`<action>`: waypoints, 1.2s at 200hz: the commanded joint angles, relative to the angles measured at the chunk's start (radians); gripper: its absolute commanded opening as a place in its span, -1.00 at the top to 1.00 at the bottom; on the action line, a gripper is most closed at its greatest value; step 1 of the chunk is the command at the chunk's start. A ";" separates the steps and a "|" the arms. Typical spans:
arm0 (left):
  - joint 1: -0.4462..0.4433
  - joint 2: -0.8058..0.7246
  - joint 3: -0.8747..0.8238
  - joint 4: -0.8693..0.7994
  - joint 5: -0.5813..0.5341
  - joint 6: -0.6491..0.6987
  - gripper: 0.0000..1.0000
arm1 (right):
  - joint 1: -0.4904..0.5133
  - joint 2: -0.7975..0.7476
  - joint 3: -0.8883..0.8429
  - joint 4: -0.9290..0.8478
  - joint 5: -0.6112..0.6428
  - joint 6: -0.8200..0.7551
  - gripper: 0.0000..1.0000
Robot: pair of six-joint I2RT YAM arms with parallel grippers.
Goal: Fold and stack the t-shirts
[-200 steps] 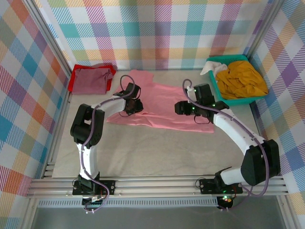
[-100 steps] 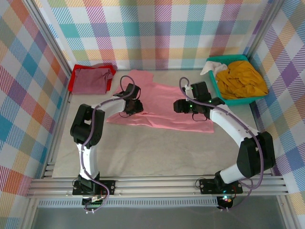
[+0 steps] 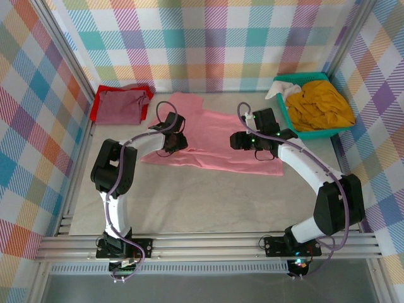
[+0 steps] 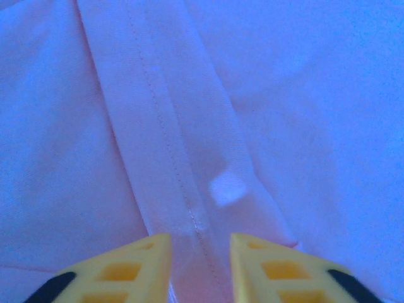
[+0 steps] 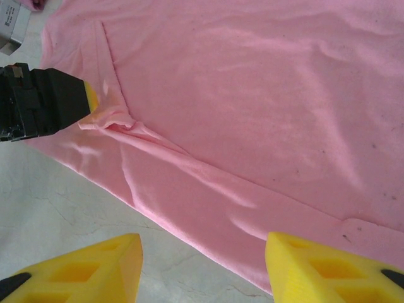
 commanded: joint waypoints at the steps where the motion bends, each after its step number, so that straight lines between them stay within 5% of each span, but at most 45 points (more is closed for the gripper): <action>1: -0.007 0.021 0.017 0.017 -0.008 -0.007 0.54 | 0.001 0.010 0.009 0.004 -0.007 0.015 -0.08; 21: -0.007 0.041 0.032 0.015 -0.005 0.002 0.59 | 0.000 0.005 0.001 0.001 0.001 0.017 -0.08; 53: -0.009 0.039 0.045 0.003 -0.005 0.005 1.00 | 0.000 0.000 -0.004 -0.007 0.014 0.018 -0.08; 115: -0.026 0.021 0.157 -0.092 -0.058 0.060 1.00 | 0.000 -0.011 -0.008 0.003 0.019 0.025 -0.09; 210: -0.047 0.340 0.684 -0.351 -0.054 0.194 1.00 | 0.000 -0.006 -0.014 0.008 0.002 0.042 -0.09; 223: -0.046 0.288 0.613 -0.301 -0.053 0.166 0.99 | 0.000 -0.008 -0.013 0.005 -0.003 0.043 -0.10; 240: -0.047 0.126 0.376 -0.128 -0.048 0.091 0.56 | 0.000 -0.011 -0.011 -0.004 0.001 0.041 -0.10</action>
